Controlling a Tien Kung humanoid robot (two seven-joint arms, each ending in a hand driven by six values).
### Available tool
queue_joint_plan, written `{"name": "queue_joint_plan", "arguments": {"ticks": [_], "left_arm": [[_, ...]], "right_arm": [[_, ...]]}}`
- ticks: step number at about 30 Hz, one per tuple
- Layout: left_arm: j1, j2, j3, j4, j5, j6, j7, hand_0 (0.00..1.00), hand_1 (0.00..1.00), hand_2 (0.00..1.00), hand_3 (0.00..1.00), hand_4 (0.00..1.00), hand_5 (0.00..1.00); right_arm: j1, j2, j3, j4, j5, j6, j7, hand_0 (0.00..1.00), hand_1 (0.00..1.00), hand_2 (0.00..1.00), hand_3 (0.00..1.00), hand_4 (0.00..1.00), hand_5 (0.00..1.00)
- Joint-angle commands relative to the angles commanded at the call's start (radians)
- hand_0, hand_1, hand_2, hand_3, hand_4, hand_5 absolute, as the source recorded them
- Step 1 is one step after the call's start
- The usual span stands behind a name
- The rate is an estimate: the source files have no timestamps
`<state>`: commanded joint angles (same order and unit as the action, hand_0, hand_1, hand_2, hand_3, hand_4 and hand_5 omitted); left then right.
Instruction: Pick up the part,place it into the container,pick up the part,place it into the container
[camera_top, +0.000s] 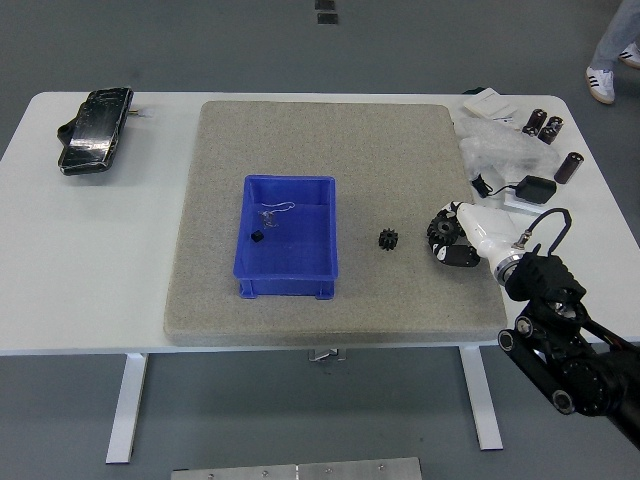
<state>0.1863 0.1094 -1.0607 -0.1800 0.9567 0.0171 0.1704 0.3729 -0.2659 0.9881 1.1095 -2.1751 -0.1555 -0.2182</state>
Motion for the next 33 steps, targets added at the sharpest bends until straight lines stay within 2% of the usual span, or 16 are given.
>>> {"name": "queue_joint_plan", "arguments": {"ticks": [5, 6, 8, 11, 12, 17, 18, 23, 24, 29, 30, 33], "left_arm": [[0.001, -0.002, 0.003, 0.0, -0.004, 0.0, 0.001, 0.654, 0.576, 0.574, 0.617, 0.717, 0.229], [0.002, -0.003, 0.003, 0.0, -0.004, 0.0, 0.001, 0.654, 0.576, 0.574, 0.618, 0.717, 0.23], [0.003, -0.003, 0.002, 0.0, -0.003, 0.0, 0.002, 0.654, 0.576, 0.574, 0.618, 0.717, 0.23], [0.003, -0.003, 0.0, 0.0, 0.0, 0.001, 0.003, 0.654, 0.576, 0.574, 0.618, 0.717, 0.23], [0.003, -0.003, -0.001, 0.0, 0.001, 0.001, 0.003, 0.654, 0.577, 0.574, 0.618, 0.718, 0.23], [-0.001, -0.005, 0.0, 0.0, 0.004, -0.001, 0.003, 0.654, 0.577, 0.574, 0.618, 0.718, 0.23], [-0.001, -0.005, 0.001, 0.0, 0.003, -0.001, 0.003, 0.654, 0.577, 0.575, 0.618, 0.718, 0.23], [0.0, -0.004, 0.002, 0.0, 0.002, 0.0, 0.005, 0.654, 0.577, 0.575, 0.618, 0.718, 0.23], [0.001, -0.004, 0.002, 0.0, 0.002, 0.0, 0.005, 0.654, 0.576, 0.575, 0.618, 0.718, 0.231], [-0.001, -0.003, 0.001, 0.0, 0.004, 0.0, 0.005, 0.654, 0.576, 0.575, 0.618, 0.718, 0.231], [-0.002, -0.003, 0.001, 0.0, 0.005, 0.0, 0.004, 0.654, 0.576, 0.575, 0.618, 0.719, 0.232], [-0.004, -0.003, -0.002, 0.0, 0.009, -0.001, 0.004, 0.654, 0.576, 0.575, 0.618, 0.719, 0.232]], "right_arm": [[0.02, 0.001, -0.015, 0.037, -0.006, -0.021, 0.003, 0.447, 0.482, 0.441, 0.417, 0.065, 0.002], [0.031, 0.004, -0.028, 0.055, -0.006, -0.027, 0.004, 0.44, 0.473, 0.432, 0.406, 0.131, 0.002], [0.052, 0.013, -0.056, 0.089, -0.005, -0.039, 0.006, 0.44, 0.473, 0.432, 0.406, 0.131, 0.002], [0.093, 0.046, -0.116, 0.129, -0.006, -0.064, 0.015, 0.44, 0.473, 0.432, 0.406, 0.131, 0.002], [0.107, 0.06, -0.139, 0.136, -0.007, -0.073, 0.019, 0.488, 0.481, 0.443, 0.414, 0.128, 0.002], [0.155, 0.144, -0.246, 0.114, -0.032, -0.089, 0.027, 0.488, 0.481, 0.443, 0.414, 0.128, 0.002], [0.162, 0.156, -0.267, 0.106, -0.041, -0.087, 0.025, 0.69, 0.653, 0.632, 0.602, 0.338, 0.065], [0.181, 0.18, -0.334, 0.083, -0.062, -0.081, 0.016, 0.69, 0.653, 0.632, 0.602, 0.338, 0.065], [0.184, 0.182, -0.342, 0.08, -0.065, -0.078, 0.014, 0.842, 0.798, 0.778, 0.699, 0.458, 0.231], [0.19, 0.185, -0.355, 0.077, -0.065, -0.074, 0.017, 0.842, 0.798, 0.778, 0.699, 0.458, 0.231], [0.19, 0.185, -0.356, 0.078, -0.063, -0.078, 0.019, 0.995, 0.881, 0.855, 0.822, 0.73, 0.381], [0.19, 0.187, -0.36, 0.074, -0.058, -0.082, 0.018, 0.995, 0.881, 0.855, 0.822, 0.73, 0.381]]}}
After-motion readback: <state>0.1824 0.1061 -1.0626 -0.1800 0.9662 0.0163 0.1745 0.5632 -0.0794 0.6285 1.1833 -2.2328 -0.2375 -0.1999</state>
